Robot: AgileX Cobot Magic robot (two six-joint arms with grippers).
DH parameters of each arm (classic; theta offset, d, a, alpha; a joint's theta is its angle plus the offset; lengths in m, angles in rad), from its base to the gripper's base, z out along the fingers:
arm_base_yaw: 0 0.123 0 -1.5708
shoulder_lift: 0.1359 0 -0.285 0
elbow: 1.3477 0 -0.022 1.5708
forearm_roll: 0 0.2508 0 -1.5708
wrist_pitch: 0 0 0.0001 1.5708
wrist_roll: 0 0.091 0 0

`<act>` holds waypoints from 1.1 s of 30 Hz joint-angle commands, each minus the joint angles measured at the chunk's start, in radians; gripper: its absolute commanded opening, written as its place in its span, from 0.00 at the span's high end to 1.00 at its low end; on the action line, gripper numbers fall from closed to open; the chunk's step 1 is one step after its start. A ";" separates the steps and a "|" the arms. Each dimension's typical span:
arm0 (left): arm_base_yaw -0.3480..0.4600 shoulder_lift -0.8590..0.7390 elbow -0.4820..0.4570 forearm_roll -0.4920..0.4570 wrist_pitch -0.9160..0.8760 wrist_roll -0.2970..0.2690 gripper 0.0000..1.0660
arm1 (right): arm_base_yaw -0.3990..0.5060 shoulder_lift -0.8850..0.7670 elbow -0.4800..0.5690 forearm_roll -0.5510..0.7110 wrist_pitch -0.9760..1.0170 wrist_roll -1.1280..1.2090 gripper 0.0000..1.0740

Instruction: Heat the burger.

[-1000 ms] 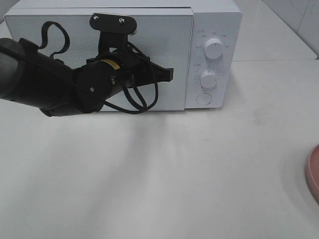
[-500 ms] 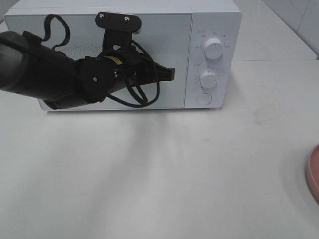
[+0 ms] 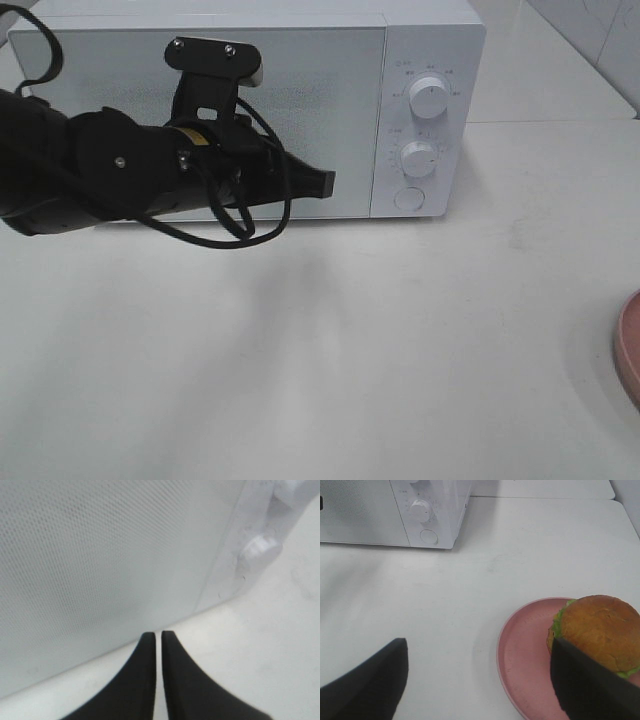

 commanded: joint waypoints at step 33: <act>0.372 -0.360 0.101 0.295 1.106 -0.154 0.07 | -0.009 -0.030 0.000 0.003 0.001 -0.011 0.29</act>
